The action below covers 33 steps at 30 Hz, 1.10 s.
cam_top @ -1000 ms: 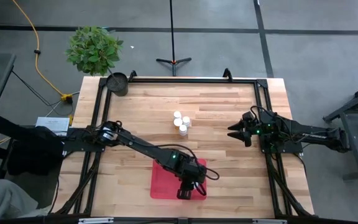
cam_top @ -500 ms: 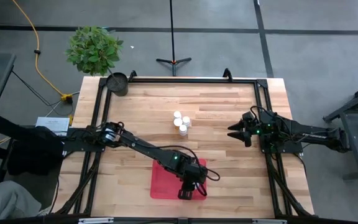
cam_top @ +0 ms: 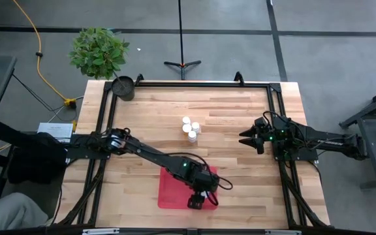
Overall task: Pick and place pill bottles into a basket
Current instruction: Put the top white pill bottle into the red bin
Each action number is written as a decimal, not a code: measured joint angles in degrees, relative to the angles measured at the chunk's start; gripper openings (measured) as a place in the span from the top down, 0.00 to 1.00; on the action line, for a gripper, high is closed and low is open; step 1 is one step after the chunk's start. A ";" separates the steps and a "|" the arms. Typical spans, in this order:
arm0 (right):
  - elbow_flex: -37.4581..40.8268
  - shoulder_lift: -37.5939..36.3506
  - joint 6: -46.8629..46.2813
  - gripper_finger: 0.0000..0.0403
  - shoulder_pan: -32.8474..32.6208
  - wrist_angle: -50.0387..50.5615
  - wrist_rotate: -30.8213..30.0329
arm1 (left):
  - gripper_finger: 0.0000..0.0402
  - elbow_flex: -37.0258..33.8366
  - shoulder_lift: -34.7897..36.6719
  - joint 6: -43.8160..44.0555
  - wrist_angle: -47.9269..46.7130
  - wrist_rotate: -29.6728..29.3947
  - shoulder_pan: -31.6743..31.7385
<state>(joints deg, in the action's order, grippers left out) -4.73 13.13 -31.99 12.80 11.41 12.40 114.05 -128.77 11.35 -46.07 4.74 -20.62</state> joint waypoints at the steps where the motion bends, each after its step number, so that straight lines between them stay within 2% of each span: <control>1: 0.00 0.00 0.05 0.44 0.01 0.01 0.00 | 0.17 1.21 0.05 -0.60 -1.12 -0.60 0.00; 6: 0.00 0.00 0.07 0.44 0.00 0.01 0.00 | 0.17 7.42 0.05 -2.11 -7.64 -3.11 0.00; 15: 0.00 0.00 0.07 0.44 0.00 -0.01 0.00 | 0.17 20.68 0.09 -2.78 -22.27 -13.19 0.15; 23: 0.00 0.00 0.06 0.44 0.02 -0.01 0.00 | 0.17 20.21 4.90 0.73 -23.53 -17.03 1.66; 33: 0.00 0.02 0.50 0.44 0.00 -0.01 0.00 | 0.17 20.29 11.15 0.91 -24.12 -22.24 4.16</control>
<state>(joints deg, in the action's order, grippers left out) -4.74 13.15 -31.48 12.80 11.40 12.40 134.34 -117.62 12.26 -70.19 -17.50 -16.46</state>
